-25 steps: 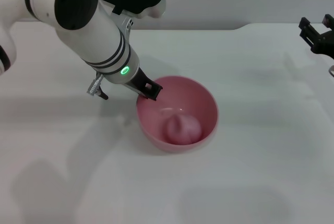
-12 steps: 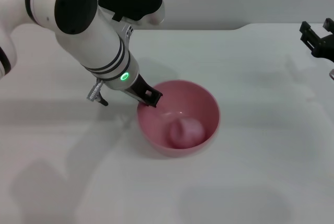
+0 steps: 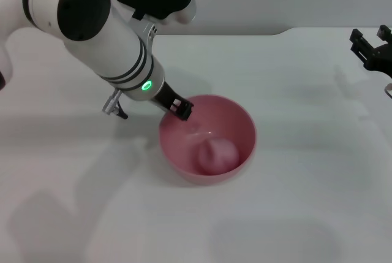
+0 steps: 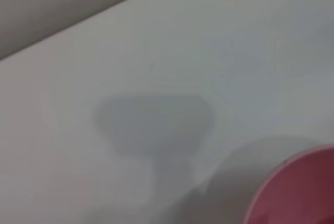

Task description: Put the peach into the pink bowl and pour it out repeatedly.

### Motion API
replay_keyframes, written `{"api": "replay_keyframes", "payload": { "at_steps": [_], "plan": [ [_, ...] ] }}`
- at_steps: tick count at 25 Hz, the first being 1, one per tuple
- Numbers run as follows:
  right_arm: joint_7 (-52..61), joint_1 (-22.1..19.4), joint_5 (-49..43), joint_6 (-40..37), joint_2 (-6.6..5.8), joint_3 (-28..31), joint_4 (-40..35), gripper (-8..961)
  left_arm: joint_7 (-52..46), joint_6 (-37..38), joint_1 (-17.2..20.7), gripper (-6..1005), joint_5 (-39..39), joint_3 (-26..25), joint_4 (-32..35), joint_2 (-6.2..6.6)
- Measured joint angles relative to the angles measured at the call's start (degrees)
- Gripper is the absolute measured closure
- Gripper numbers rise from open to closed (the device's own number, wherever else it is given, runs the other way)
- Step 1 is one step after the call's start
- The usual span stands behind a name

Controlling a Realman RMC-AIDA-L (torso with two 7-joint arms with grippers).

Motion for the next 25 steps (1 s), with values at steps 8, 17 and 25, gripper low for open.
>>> {"api": "replay_keyframes", "payload": {
  "at_steps": [8, 17, 25],
  "plan": [
    [-5.30, -0.17, -0.01, -2.37, 0.02, 1.33, 0.07, 350, -0.33, 6.32, 3.13, 624, 9.99, -1.32, 9.13, 0.18],
    [-21.89, 1.44, 10.59, -4.82, 0.05, 8.76, 2.33, 350, -1.84, 29.00, 17.39, 231, 20.58, -4.16, 17.49, 0.25],
    [-33.32, 8.52, 31.27, -4.91, 0.08, 11.62, 12.97, 350, -6.93, 49.58, 26.64, 191, 20.25, -3.44, 16.38, 0.22]
  ]
}}
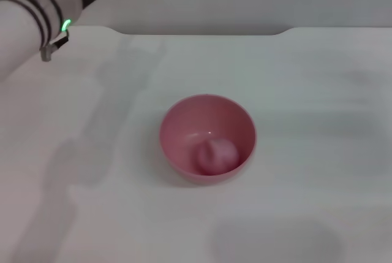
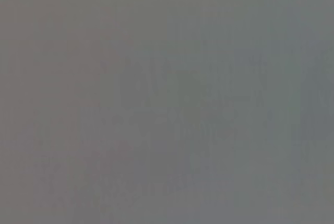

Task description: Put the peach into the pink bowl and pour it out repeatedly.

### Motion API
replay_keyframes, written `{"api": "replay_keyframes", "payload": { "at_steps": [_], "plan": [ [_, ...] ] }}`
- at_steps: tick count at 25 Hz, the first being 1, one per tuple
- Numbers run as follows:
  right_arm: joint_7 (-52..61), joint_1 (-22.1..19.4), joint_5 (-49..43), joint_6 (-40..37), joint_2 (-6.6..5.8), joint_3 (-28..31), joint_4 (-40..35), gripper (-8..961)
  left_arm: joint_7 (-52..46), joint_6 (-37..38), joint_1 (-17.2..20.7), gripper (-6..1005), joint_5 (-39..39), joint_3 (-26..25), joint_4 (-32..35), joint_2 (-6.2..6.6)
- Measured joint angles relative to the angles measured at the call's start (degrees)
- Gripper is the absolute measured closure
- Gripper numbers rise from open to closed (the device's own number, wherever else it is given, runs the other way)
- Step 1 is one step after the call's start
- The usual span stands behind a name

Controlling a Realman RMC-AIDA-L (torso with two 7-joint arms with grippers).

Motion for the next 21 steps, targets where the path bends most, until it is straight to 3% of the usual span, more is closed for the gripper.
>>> {"api": "replay_keyframes", "payload": {
  "at_steps": [5, 6, 7, 8, 11, 17, 21],
  "plan": [
    [0.45, -1.11, 0.73, -4.75, 0.44, -2.13, 2.65, 350, -0.35, 20.53, 4.07, 191, -0.19, 0.72, -8.14, -0.13],
    [0.76, -1.63, 0.74, -8.21, 0.49, -3.32, 3.87, 350, -0.37, 23.72, 4.23, 191, -0.23, 0.95, -9.91, -0.13],
    [1.20, -2.11, 0.78, -12.42, 0.51, -4.68, 5.41, 350, -0.37, 32.25, 4.37, 191, -0.27, 1.69, -15.66, -0.16],
    [1.83, -2.61, 0.79, -17.81, 0.54, -6.14, 7.37, 350, -0.37, 32.25, 4.37, 191, -0.27, 1.69, -15.66, -0.16],
    [3.63, -3.18, 0.56, -26.31, 0.61, -8.88, 12.23, 350, -0.37, 43.69, 3.39, 191, -0.68, 1.91, -25.51, -0.31],
    [3.97, -3.70, -0.50, -31.55, 0.62, -11.74, 18.29, 350, 0.14, 54.42, -2.87, 191, -3.90, 2.65, -44.95, -0.56],
    [3.82, -5.54, -1.68, -36.57, 0.63, -13.01, 19.16, 350, 0.07, 58.24, -4.73, 191, -5.87, 2.81, -51.88, -0.71]
  ]
}}
